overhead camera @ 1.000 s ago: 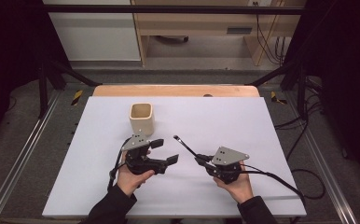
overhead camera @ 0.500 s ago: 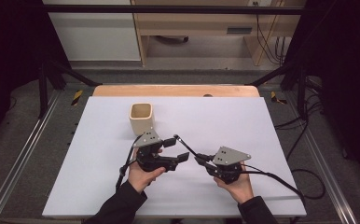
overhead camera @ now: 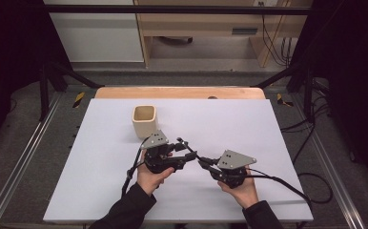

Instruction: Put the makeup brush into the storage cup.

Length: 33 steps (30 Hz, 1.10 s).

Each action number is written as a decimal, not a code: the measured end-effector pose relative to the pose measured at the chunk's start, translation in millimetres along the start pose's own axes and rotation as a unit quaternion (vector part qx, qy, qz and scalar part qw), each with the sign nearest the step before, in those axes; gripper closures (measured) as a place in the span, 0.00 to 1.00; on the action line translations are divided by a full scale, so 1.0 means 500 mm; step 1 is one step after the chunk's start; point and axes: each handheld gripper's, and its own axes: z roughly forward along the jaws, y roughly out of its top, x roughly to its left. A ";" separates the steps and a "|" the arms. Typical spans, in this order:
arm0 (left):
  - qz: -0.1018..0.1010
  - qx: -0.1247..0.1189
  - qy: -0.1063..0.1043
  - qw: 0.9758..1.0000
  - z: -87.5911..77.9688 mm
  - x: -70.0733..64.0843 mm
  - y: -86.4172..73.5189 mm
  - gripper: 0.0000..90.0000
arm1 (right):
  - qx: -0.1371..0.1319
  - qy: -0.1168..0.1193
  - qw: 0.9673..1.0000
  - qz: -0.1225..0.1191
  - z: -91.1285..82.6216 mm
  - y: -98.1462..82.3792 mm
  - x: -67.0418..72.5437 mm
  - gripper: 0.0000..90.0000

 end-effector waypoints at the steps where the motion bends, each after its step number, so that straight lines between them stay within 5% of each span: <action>1: 0.000 -0.001 0.000 1.000 0.001 0.000 0.000 0.54 | -0.002 0.001 1.000 0.000 0.000 0.000 0.000 0.93; 16: -0.004 -0.013 -0.002 1.000 0.001 -0.005 -0.001 0.78 | -0.017 0.005 1.000 0.004 0.003 0.001 0.006 0.93; 33: -0.001 -0.021 -0.015 1.000 -0.003 -0.017 -0.001 0.88 | -0.018 0.009 1.000 0.001 0.010 -0.001 0.010 0.92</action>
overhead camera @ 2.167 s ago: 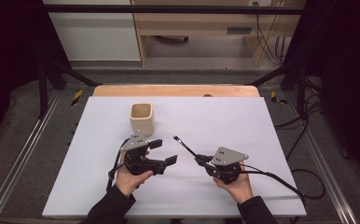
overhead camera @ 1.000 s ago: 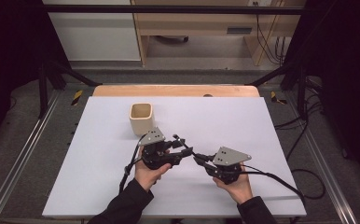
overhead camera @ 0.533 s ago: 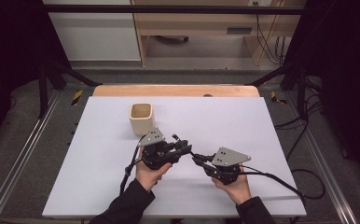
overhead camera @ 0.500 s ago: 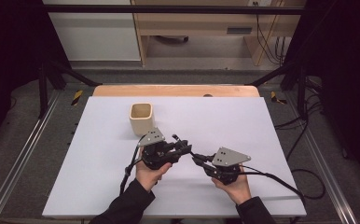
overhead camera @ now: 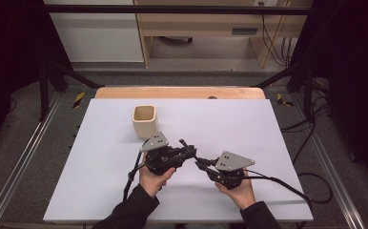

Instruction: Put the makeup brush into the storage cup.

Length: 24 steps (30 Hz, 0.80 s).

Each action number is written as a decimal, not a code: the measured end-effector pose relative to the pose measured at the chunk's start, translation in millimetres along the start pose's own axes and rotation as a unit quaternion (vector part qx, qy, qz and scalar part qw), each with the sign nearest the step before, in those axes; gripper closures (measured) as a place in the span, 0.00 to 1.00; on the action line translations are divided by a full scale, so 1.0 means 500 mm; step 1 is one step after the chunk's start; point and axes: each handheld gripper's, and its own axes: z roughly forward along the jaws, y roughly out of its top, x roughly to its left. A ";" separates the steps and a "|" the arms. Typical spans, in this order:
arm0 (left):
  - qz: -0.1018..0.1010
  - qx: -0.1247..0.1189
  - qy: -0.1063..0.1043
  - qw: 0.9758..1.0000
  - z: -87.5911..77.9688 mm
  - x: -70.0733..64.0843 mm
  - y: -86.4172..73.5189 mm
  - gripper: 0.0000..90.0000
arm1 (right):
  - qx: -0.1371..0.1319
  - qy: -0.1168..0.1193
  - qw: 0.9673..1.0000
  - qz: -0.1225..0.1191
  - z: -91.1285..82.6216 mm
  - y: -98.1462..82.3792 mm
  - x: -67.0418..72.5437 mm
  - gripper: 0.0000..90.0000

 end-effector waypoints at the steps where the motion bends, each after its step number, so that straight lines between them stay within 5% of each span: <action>1: 0.002 0.000 0.000 1.000 0.000 -0.001 0.000 0.88 | 0.000 -0.001 1.000 -0.001 0.000 0.000 0.000 0.92; 16: 0.021 0.004 -0.007 1.000 -0.003 -0.015 0.003 0.92 | 0.000 0.000 1.000 0.004 0.003 -0.001 0.001 0.89; 24: 0.035 0.008 0.013 0.999 -0.021 -0.010 0.007 0.92 | 0.005 -0.014 1.000 0.017 -0.004 0.002 -0.004 0.72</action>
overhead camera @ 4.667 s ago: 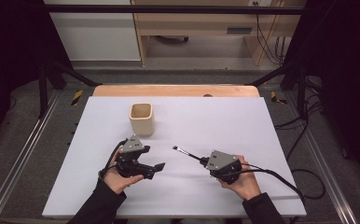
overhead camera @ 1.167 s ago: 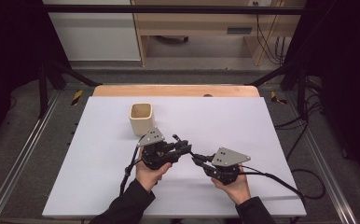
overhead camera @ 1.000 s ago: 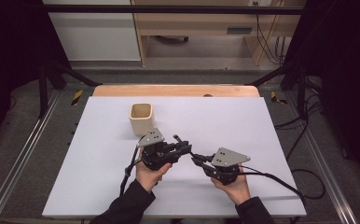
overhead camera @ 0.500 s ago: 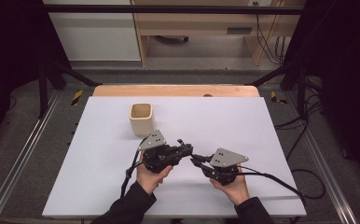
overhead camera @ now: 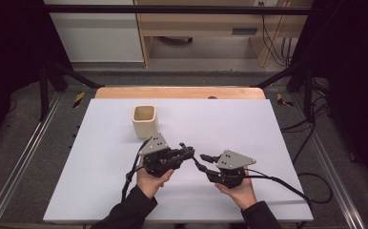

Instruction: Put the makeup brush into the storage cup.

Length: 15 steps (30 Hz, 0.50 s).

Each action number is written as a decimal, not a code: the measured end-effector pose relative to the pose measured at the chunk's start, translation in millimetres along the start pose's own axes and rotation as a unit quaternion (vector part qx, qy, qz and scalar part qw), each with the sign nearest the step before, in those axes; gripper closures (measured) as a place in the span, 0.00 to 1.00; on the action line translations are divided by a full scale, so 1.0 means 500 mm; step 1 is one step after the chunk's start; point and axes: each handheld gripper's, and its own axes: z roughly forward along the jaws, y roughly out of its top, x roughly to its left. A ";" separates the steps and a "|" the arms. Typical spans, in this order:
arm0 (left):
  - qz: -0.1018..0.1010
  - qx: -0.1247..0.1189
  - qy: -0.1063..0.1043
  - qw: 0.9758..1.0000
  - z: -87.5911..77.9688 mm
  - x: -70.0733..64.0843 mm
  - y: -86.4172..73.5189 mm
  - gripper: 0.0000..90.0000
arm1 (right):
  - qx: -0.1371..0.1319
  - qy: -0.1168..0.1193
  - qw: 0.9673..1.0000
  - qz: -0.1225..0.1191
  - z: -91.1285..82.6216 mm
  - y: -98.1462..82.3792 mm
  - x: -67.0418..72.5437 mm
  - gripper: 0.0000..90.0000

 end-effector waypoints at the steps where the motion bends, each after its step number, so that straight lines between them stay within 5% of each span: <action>1: 0.000 0.000 0.003 1.000 -0.004 0.002 0.000 0.92 | 0.000 0.001 1.000 0.000 -0.001 0.000 -0.001 0.70; 15: -0.008 0.007 0.042 0.999 -0.063 0.042 -0.008 0.92 | -0.009 -0.048 0.997 0.056 -0.030 0.003 -0.030 0.38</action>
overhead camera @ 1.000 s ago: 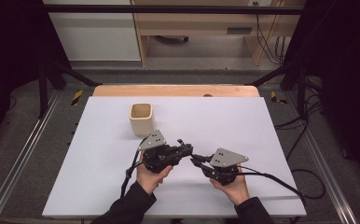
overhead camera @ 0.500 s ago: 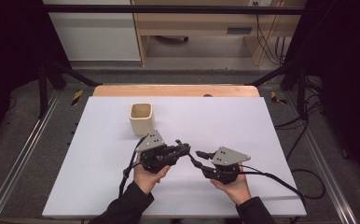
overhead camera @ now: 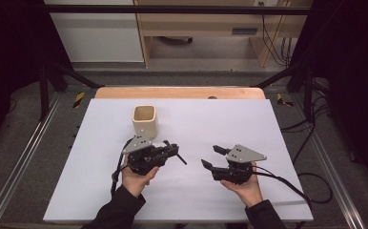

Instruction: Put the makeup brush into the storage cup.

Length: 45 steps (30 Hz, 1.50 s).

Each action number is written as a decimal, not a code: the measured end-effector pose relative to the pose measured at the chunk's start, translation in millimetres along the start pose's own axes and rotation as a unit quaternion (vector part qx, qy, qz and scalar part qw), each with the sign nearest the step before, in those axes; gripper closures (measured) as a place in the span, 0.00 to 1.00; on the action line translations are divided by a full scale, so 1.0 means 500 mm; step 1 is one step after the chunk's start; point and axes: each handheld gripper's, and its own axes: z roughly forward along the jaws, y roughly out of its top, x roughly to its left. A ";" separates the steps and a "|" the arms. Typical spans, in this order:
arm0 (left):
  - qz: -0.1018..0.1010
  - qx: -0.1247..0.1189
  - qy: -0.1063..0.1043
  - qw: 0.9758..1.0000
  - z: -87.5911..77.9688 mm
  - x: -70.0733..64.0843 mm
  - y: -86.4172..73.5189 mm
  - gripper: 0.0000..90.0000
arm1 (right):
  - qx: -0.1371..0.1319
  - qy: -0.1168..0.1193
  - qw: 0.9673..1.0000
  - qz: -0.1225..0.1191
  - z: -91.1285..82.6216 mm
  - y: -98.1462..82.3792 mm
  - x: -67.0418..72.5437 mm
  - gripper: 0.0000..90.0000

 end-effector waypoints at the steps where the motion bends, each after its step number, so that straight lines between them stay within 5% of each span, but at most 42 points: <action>1: -0.002 0.001 0.002 1.000 -0.003 0.004 -0.001 0.92 | -0.001 -0.004 1.000 0.005 -0.002 0.000 -0.003 0.35; 15: -0.022 -0.002 0.029 0.999 -0.043 0.040 -0.002 0.92 | 0.009 -0.041 0.998 0.045 -0.031 -0.011 -0.046 0.14; 30: -0.032 -0.009 0.054 0.998 -0.079 0.069 0.008 0.92 | 0.005 -0.081 0.994 0.080 -0.084 -0.036 -0.099 0.07; 45: -0.029 -0.007 0.085 0.996 -0.100 0.093 0.014 0.92 | 0.017 -0.105 0.991 0.086 -0.101 -0.061 -0.131 0.05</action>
